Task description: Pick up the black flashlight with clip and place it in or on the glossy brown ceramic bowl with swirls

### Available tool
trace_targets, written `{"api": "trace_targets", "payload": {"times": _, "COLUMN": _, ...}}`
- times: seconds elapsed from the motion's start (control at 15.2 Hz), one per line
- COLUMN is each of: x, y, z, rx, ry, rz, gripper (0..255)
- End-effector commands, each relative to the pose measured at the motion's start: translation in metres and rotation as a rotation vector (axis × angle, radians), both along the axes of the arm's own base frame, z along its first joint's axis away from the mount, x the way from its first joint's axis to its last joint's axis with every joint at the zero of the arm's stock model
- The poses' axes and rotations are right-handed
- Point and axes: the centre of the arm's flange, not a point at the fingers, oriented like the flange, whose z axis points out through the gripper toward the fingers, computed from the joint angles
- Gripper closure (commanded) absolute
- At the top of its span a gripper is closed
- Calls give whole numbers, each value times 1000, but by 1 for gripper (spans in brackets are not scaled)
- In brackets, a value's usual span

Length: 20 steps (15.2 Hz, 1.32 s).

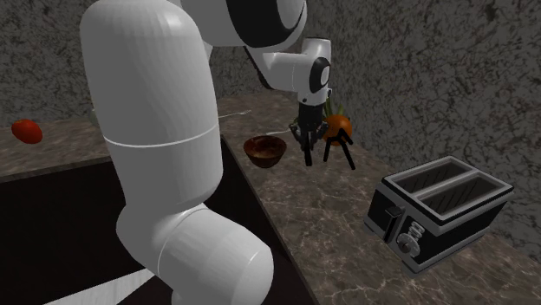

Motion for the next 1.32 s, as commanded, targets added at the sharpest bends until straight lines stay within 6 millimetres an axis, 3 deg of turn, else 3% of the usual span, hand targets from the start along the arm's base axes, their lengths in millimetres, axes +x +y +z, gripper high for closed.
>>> {"api": "trace_targets", "payload": {"times": 0.0, "x": 1, "y": 27, "z": 0, "rx": 0, "ry": 0, "rz": -1, "gripper": 255}}
{"api": "trace_targets", "payload": {"times": 0.92, "x": 16, "y": 210, "z": 0, "rx": 0, "ry": 0, "rz": -1, "gripper": 255}}
{"api": "trace_targets", "payload": {"times": 1.25, "x": 16, "y": 210, "z": -26, "rx": 0, "ry": 0, "rz": -1, "gripper": 255}}
